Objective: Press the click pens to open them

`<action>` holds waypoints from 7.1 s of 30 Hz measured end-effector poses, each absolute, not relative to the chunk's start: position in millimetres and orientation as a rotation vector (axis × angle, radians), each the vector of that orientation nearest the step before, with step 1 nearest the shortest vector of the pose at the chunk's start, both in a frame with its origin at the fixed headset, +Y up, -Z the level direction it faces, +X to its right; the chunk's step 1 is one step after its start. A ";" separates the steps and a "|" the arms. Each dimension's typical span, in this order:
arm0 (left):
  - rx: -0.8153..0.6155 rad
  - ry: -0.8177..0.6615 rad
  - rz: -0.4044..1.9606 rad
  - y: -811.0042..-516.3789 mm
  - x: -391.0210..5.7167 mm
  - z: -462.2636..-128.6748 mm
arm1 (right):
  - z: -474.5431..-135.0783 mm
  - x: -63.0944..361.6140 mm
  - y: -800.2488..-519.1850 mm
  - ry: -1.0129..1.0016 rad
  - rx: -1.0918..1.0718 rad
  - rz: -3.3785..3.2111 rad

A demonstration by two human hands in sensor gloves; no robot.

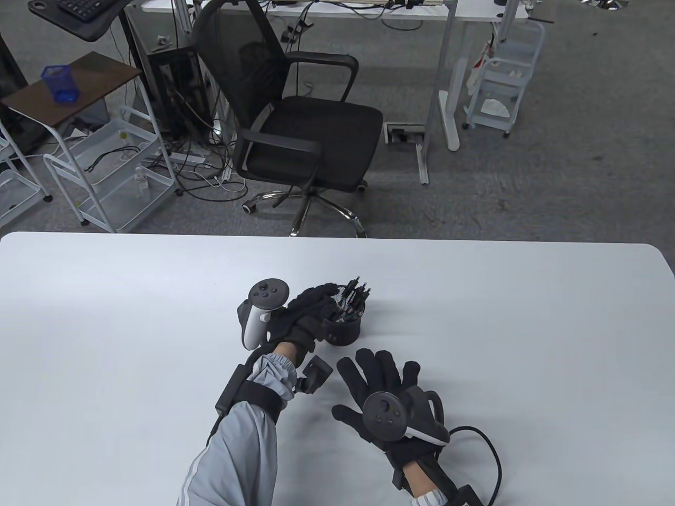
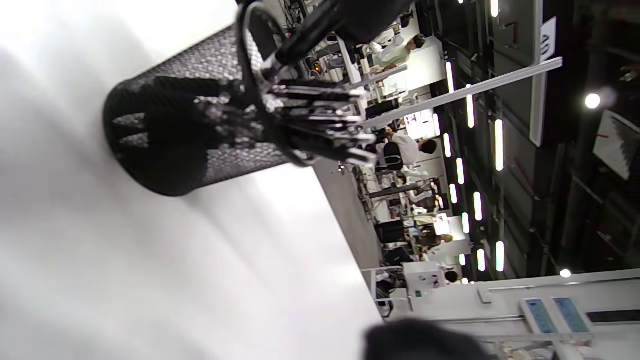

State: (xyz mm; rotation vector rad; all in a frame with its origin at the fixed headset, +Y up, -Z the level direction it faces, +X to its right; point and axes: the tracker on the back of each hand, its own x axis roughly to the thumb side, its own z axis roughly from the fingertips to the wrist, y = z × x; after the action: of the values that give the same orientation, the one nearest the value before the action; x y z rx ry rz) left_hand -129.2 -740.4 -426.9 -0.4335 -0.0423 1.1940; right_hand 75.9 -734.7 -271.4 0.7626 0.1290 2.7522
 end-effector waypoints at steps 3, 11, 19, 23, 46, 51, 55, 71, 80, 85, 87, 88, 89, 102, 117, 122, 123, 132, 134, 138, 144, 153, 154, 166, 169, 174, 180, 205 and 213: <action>-0.400 -0.061 1.239 -726.0 -135.3 -420.2 | -271.1 75.3 -734.7 0.129 0.767 2.750; -0.301 -0.323 1.461 -684.7 -160.4 -384.0 | -270.7 75.8 -732.0 0.115 0.767 2.738; -0.266 -0.446 1.716 -691.2 -185.5 -321.9 | -269.8 78.2 -728.8 0.088 0.751 2.735; -0.242 -0.493 1.874 -703.7 -195.9 -298.9 | -269.6 78.9 -728.5 0.083 0.748 2.734; -0.231 -0.772 2.098 -706.8 -212.0 -257.0 | -267.7 77.8 -727.8 0.069 0.750 2.750; -0.167 -0.719 2.056 -706.2 -211.8 -252.7 | -266.6 76.5 -727.5 0.064 0.756 2.758; -0.215 -0.635 2.137 -712.8 -211.4 -250.5 | -266.0 74.7 -727.1 0.059 0.763 2.759; -0.191 -0.491 2.131 -723.5 -209.5 -249.2 | -264.1 71.1 -727.3 0.048 0.773 2.782; -0.179 -0.480 2.125 -724.1 -211.0 -248.9 | -264.5 70.7 -728.9 0.060 0.769 2.787; -0.185 -0.475 2.128 -724.1 -210.3 -248.5 | -264.0 70.0 -727.6 0.055 0.773 2.785; -0.186 -0.474 2.130 -724.1 -210.2 -248.5 | -264.1 70.3 -727.4 0.053 0.772 2.783; -0.185 -0.475 2.130 -724.1 -210.1 -248.6 | -264.1 70.6 -727.3 0.051 0.771 2.782; -0.186 -0.475 2.132 -724.0 -209.9 -248.5 | -264.1 70.8 -727.1 0.050 0.770 2.781; -0.196 -0.457 2.162 -724.9 -210.0 -248.7 | -263.4 70.9 -725.9 0.053 0.771 2.784; -0.141 -0.463 2.109 -722.0 -217.8 -252.5 | -262.6 71.1 -724.3 0.055 0.770 2.785; -0.164 -0.464 1.970 -717.6 -226.2 -256.9 | -262.6 70.9 -724.2 0.057 0.771 2.785; -0.153 -0.406 1.920 -716.6 -228.7 -257.2 | -262.6 70.9 -724.1 0.058 0.771 2.786; -0.187 -0.196 1.244 -710.0 -237.8 -262.9 | -262.7 71.6 -722.8 0.050 0.772 2.773; -0.213 -0.152 1.130 -712.3 -237.5 -265.9 | -262.7 71.9 -722.8 0.049 0.772 2.771; -0.239 -0.010 0.900 -718.8 -242.8 -277.5 | -263.1 72.7 -722.7 0.056 0.770 2.768; -0.274 0.185 0.460 -729.5 -254.2 -301.7 | -263.3 71.9 -722.8 0.058 0.777 2.765; -0.372 0.352 -0.107 -765.4 -270.7 -332.4 | -263.2 71.8 -722.7 0.071 0.784 2.761; -0.374 0.361 -0.142 -768.0 -271.8 -333.8 | -263.3 71.9 -722.6 0.072 0.783 2.760; -0.446 0.401 -0.168 -793.1 -282.9 -341.9 | -263.5 71.3 -723.3 0.089 0.782 2.764; -0.461 0.391 -0.166 -792.9 -283.3 -341.9 | -263.3 71.1 -722.9 0.086 0.782 2.765; -0.491 0.391 -0.157 -790.6 -282.7 -341.5 | -263.3 70.3 -723.7 0.094 0.784 2.768; -0.501 0.390 -0.148 -790.5 -283.5 -342.3 | -263.4 70.3 -723.4 0.099 0.780 2.770; -0.582 0.366 0.012 -788.5 -290.4 -344.6 | -263.8 70.2 -721.9 0.095 0.778 2.765; -0.560 0.374 0.147 -773.0 -301.0 -335.4 | -263.5 69.8 -722.9 0.110 0.780 2.766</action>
State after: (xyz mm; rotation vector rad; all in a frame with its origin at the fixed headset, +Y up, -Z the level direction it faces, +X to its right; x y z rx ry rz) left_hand -301.0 -773.0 -335.4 -0.5604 0.3743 0.1469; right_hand 69.8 -722.9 -263.5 0.7802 0.1101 2.7664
